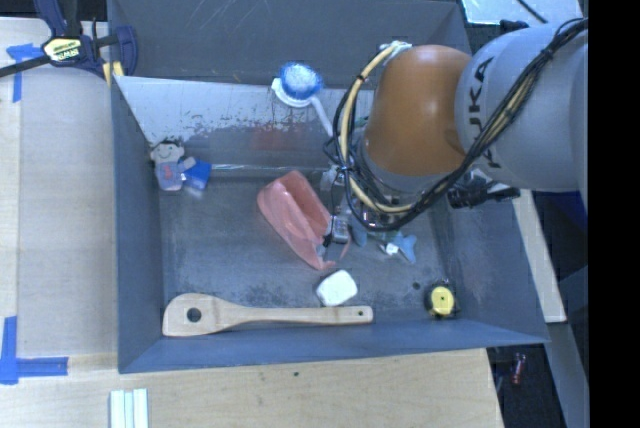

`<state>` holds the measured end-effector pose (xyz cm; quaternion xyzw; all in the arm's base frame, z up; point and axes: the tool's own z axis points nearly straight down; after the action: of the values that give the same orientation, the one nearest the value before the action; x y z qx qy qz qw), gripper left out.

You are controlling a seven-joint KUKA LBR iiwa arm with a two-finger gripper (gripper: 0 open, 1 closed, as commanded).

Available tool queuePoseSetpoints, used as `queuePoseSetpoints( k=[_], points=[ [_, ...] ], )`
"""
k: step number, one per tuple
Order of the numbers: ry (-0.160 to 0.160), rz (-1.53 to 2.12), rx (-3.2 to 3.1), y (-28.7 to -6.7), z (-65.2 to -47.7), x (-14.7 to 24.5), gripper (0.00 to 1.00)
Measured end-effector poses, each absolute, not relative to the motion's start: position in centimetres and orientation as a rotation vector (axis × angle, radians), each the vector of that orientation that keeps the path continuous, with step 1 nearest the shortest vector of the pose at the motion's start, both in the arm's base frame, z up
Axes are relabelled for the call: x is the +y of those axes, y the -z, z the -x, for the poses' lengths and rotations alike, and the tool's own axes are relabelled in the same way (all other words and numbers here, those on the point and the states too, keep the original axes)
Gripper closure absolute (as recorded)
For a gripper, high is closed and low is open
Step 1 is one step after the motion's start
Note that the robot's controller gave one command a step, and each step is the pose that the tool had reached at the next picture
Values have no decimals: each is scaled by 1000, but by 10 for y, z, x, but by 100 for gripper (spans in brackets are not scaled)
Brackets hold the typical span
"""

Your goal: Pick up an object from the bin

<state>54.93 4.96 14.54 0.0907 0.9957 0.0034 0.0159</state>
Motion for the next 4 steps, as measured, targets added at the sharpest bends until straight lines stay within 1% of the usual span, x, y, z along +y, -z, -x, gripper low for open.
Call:
queuePoseSetpoints(
  k=[1,2,3,4],
  points=[
    [-8,-289,3097,-120,-551,49,0],
    [-11,-314,3092,-134,-551,55,0],
    [-10,-356,3086,-140,-552,50,0],
    [-11,-261,3092,-166,-554,52,0]
  ],
)
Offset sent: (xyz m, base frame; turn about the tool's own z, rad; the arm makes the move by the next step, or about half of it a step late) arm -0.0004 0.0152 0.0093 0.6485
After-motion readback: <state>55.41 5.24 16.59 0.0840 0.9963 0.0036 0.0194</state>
